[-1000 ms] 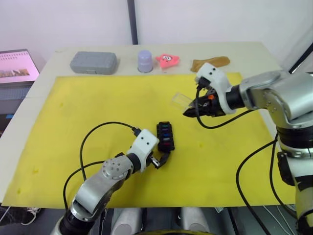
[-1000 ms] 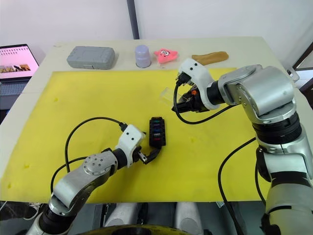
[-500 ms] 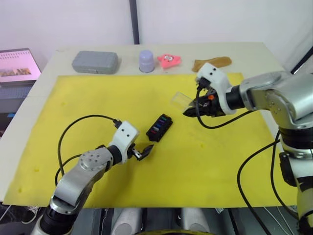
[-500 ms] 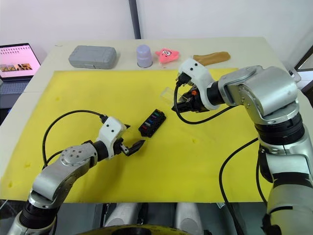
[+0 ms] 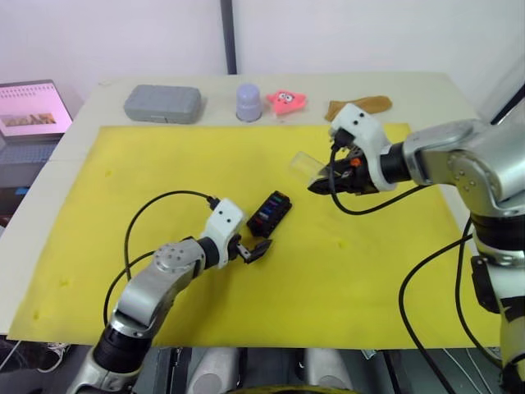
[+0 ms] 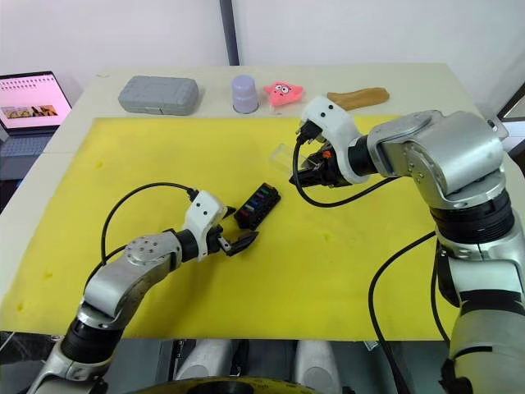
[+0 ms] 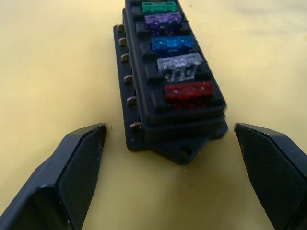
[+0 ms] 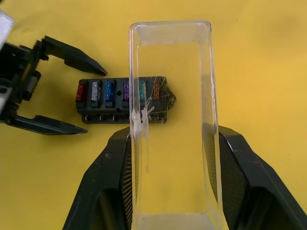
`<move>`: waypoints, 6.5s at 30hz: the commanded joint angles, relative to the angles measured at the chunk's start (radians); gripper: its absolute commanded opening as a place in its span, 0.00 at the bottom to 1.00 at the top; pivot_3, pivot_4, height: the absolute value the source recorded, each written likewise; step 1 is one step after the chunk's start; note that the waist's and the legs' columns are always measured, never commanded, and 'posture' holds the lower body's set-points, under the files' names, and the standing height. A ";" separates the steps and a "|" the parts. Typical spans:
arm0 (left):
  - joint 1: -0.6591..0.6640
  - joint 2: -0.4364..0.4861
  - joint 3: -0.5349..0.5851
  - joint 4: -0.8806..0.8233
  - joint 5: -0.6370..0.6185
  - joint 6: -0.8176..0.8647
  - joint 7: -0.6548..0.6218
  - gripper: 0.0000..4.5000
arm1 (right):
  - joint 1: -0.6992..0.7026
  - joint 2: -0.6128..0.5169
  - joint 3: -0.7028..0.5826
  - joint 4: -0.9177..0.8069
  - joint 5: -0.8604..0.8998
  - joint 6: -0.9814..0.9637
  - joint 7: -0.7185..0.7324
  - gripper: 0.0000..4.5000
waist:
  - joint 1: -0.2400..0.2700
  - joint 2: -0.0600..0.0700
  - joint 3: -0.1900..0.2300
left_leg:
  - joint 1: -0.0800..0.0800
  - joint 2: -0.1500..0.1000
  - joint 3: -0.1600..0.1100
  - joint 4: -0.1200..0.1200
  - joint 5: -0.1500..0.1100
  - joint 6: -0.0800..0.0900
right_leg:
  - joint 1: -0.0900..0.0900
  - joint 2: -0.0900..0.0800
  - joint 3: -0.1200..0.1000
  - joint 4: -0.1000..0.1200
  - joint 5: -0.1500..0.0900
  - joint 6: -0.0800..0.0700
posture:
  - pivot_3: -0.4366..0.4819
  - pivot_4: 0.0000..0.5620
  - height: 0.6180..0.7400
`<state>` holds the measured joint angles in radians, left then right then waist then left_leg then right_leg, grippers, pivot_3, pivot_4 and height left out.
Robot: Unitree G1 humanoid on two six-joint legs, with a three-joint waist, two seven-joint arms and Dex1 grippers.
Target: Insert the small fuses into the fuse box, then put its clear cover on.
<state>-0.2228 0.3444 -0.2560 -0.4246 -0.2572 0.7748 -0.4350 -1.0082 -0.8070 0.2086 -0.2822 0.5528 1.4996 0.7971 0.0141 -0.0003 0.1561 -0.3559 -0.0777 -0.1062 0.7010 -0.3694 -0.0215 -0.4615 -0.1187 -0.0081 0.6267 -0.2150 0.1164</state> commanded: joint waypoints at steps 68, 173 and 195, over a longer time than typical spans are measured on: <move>-0.311 0.136 -0.082 0.623 0.087 -0.653 -0.818 0.57 | 0.004 0.020 0.495 -0.168 -0.198 -0.281 0.184 0.38 | -0.002 0.000 0.000 | 0.000 -0.001 -0.001 0.001 0.000 0.000 | 0.001 0.000 -0.002 0.000 0.000 0.000 | 0.48 0.27 1.00; -0.299 0.138 -0.084 0.601 0.096 -0.616 -0.831 0.57 | 0.442 0.043 0.302 -0.003 -0.297 -0.724 0.234 0.01 | -0.004 -0.001 -0.004 | 0.010 -0.001 -0.002 -0.002 0.000 0.000 | 0.012 0.002 -0.002 -0.004 0.000 0.000 | 0.48 0.27 1.00; -0.247 0.272 -0.026 0.488 0.082 -0.612 -0.848 0.99 | 0.366 -0.060 -0.061 -0.145 -0.078 -0.632 0.287 0.00 | -0.005 -0.001 -0.003 | 0.014 0.003 -0.003 -0.004 -0.001 0.002 | 0.018 0.004 -0.003 -0.011 0.000 0.000 | 0.48 0.27 1.00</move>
<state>-0.4864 0.5800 -0.3257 0.0920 -0.1665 0.1622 -1.2769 -0.6398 -0.8394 0.1990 -0.3917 0.4578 0.8759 1.0681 0.0091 -0.0009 0.1528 -0.3417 -0.0748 -0.1091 0.6968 -0.3708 -0.0192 -0.4434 -0.1146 -0.0111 0.6160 -0.2148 0.1168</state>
